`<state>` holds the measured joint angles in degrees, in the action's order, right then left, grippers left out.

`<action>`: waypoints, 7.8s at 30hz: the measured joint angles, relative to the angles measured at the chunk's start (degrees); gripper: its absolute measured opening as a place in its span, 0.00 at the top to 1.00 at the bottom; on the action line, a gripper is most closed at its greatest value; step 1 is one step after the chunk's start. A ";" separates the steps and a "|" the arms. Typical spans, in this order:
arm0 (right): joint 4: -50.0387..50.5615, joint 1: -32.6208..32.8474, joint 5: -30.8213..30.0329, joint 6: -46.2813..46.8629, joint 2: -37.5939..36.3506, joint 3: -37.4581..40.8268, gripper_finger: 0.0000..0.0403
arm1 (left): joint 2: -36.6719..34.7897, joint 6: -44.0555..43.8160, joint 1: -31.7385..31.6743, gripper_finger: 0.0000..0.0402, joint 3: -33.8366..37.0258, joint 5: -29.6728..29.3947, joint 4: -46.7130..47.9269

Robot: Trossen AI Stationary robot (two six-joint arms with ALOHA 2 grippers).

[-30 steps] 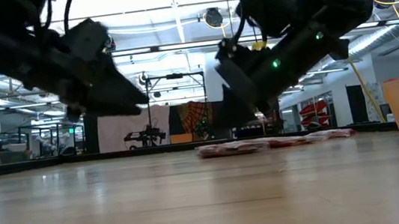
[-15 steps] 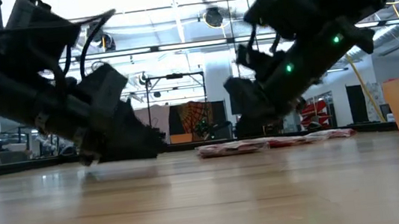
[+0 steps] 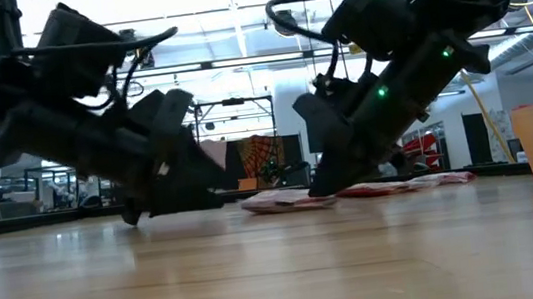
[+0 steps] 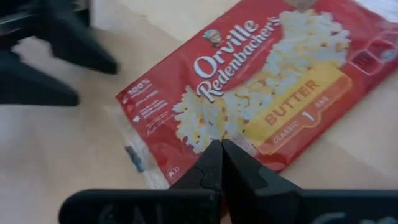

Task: Sort popcorn bags into baskets
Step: Put the popcorn pack into the orange bin

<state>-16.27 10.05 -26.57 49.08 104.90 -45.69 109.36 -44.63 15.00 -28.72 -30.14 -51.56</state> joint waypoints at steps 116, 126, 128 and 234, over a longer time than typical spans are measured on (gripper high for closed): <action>3.82 -2.11 16.33 -15.26 -17.82 0.09 0.63 | -21.77 36.96 6.76 1.00 -6.37 -9.05 36.23; -4.02 0.18 16.72 -13.85 -13.03 0.09 0.92 | -21.77 34.54 8.85 0.98 -6.37 -8.69 36.02; -3.36 0.78 17.05 -13.46 -13.42 0.09 0.97 | -21.77 32.73 8.92 0.93 -6.37 -7.83 35.14; 93.73 27.37 24.97 55.92 -43.45 -11.61 0.65 | -14.56 8.49 12.00 0.30 -6.39 -2.94 33.71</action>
<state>77.46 37.42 -1.60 105.00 61.45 -57.30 94.80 -36.14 27.00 -35.11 -33.08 -17.85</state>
